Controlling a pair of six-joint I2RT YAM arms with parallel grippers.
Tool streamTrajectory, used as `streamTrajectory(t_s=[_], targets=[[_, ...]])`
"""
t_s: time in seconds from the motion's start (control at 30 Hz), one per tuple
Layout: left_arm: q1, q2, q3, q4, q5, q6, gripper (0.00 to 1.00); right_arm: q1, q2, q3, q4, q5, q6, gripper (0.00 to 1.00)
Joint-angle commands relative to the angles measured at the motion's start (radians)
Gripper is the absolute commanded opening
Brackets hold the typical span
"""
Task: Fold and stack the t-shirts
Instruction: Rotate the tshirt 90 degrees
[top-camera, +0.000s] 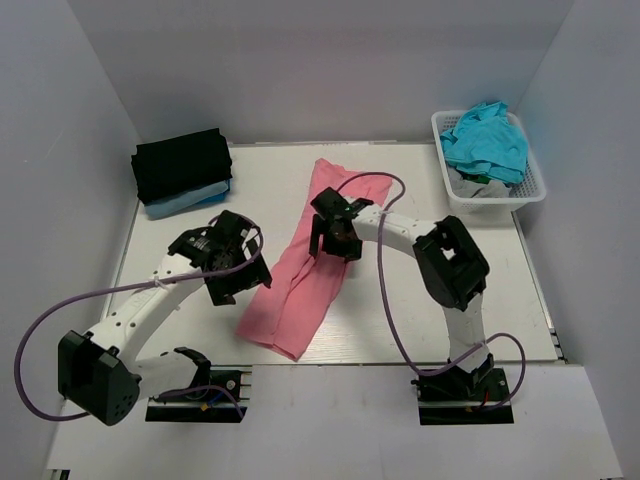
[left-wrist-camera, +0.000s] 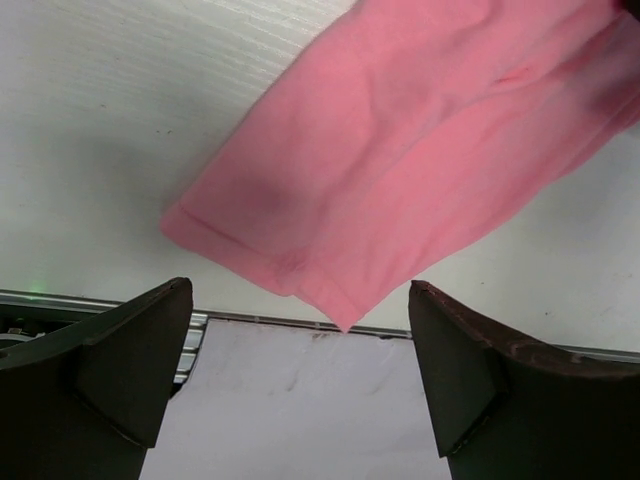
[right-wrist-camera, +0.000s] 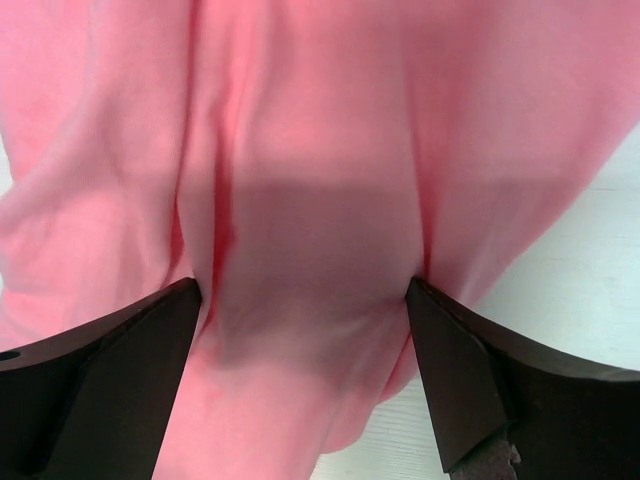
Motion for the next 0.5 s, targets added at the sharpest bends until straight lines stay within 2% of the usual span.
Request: streamTrajectory(t_s=[0.0,0.13,0.27,0.43,0.47], targets=[[0.004,-0.001,0.004,0.015,0.015,0.001,0.99,-0.104,-0.005,-0.161,0.019,-0.011,-0.03,0.9],[0.004,-0.01,0.004,0.074,0.083,0.062,0.99,-0.195,-0.059,-0.239,0.074,-0.008,-0.101,0.9],[-0.02,0.011,0.016,0.125,0.169,0.171,0.99,-0.29,-0.057,-0.167,0.057,-0.029,-0.236,0.9],[-0.02,0.042,-0.043,0.264,0.364,0.228,0.99,-0.311,-0.057,-0.057,0.044,-0.133,-0.398,0.9],[-0.03,0.054,-0.069,0.286,0.386,0.228,0.99,-0.307,-0.106,-0.06,0.042,-0.161,-0.408,0.9]])
